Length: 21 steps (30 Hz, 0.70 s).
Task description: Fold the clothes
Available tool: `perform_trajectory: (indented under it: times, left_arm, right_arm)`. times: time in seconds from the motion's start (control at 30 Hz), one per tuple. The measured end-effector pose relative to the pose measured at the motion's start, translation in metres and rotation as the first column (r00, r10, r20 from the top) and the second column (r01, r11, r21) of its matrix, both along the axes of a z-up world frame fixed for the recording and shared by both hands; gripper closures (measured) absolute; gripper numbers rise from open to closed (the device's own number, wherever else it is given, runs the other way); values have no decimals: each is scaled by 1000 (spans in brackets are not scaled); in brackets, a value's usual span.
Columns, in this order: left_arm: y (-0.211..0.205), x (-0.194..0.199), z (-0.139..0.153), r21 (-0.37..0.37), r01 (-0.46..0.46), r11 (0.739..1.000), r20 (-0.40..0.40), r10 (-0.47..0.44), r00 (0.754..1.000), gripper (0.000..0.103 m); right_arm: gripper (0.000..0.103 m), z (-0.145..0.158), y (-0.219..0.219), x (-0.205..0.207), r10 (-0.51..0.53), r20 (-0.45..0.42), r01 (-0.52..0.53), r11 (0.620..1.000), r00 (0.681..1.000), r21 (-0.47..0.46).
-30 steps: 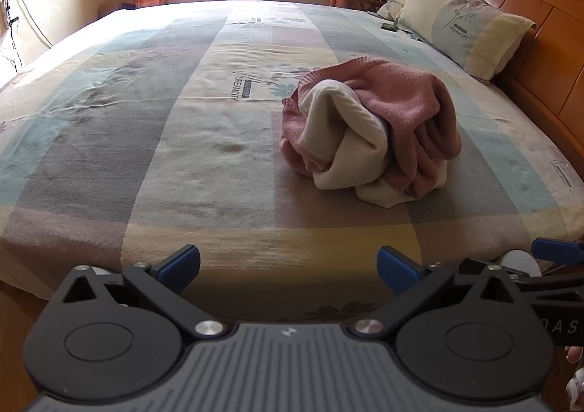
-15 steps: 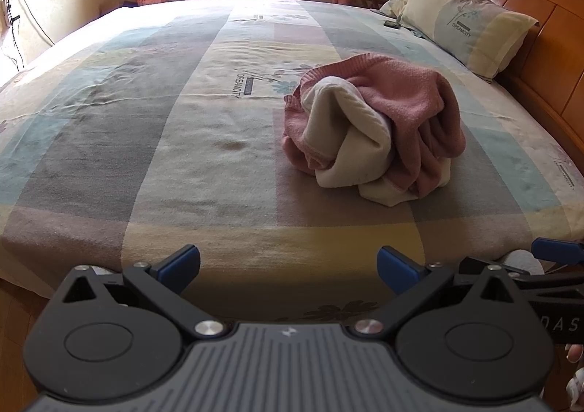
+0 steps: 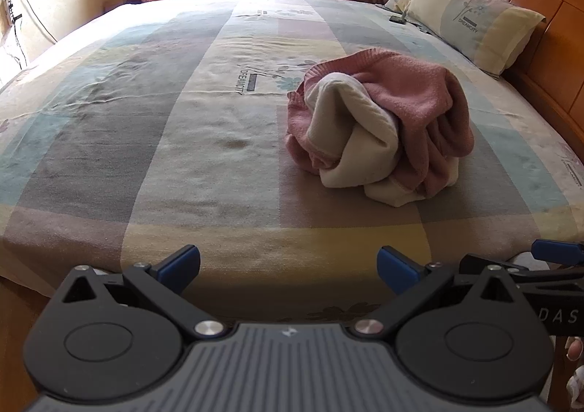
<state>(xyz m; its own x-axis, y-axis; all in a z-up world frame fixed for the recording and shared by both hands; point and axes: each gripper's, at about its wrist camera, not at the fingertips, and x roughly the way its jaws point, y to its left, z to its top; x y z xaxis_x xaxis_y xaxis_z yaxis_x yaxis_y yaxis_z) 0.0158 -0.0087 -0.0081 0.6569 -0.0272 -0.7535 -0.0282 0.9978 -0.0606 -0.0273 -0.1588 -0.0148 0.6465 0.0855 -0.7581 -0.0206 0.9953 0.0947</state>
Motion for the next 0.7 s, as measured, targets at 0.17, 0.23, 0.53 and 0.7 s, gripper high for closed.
perform_trajectory:
  times: [0.17, 0.23, 0.53, 0.7]
  left_arm:
    - [0, 7, 2, 4, -9, 1000, -5, 9, 1000, 1]
    - [-1, 11, 2, 4, -10, 1000, -9, 10, 1000, 1]
    - [-4, 31, 8, 11, -15, 1000, -5, 15, 1000, 1]
    - [-4, 47, 7, 9, -22, 1000, -17, 23, 1000, 1]
  right_arm:
    - [0, -1, -3, 8, -3, -8, 4, 1000, 1000, 4]
    - [0, -2, -3, 12, -2, -13, 2, 1000, 1000, 4]
    - [0, 1, -11, 30, -14, -18, 14, 1000, 1000, 10]
    - [0, -1, -17, 43, -21, -32, 22, 1000, 999, 17]
